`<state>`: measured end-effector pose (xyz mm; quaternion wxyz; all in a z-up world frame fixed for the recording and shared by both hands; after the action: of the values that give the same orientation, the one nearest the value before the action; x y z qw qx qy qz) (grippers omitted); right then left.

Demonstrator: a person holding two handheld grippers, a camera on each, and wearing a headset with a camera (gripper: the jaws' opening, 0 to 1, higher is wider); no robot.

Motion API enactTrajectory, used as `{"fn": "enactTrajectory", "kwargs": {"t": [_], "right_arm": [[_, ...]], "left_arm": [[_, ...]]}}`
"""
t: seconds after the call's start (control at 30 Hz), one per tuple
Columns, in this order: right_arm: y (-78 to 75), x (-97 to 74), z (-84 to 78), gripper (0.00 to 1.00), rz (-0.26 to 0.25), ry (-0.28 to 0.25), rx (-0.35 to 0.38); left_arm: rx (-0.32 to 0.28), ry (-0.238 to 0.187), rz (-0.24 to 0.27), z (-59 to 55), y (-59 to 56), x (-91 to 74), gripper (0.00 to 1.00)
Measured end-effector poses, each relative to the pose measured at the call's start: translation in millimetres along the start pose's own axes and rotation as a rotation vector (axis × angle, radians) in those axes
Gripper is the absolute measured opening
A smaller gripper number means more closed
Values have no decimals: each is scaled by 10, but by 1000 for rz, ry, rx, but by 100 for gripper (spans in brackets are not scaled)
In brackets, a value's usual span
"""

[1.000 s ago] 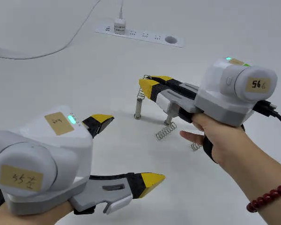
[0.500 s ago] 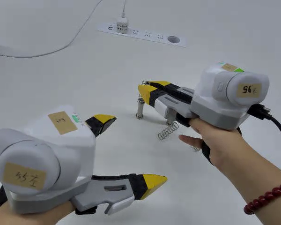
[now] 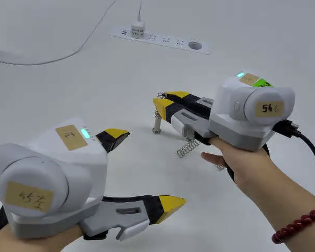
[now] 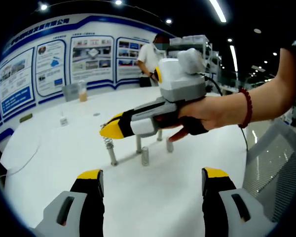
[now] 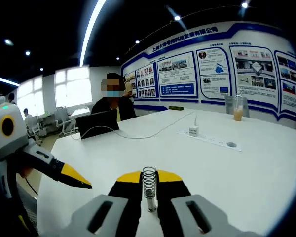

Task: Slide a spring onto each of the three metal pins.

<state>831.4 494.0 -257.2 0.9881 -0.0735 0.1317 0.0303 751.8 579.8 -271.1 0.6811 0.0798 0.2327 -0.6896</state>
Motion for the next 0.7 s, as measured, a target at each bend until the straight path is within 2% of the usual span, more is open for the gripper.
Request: {"fn": "enactTrajectory", "kwargs": {"t": [0.23,0.7], "right_arm": [[13,11,-45,11,-11,30,-38],[30,63,-211,11,-10,91,-26]], "left_arm": [[15,2,5,0,7,-3,82],[14,4,13,2,23,-12,82]]}}
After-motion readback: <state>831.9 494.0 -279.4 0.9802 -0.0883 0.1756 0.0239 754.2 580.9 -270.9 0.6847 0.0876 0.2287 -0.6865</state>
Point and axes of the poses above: the centre of the closed fingertips' face, and the gripper's own axes: x roughly forward along the fingers, y roughly to its left, z roughly out of its top, the point moved 1 cm from there along -x, roughly backward along the fingers, and after that the axes turned 11 degrees about -x, right-handed, at the moved point
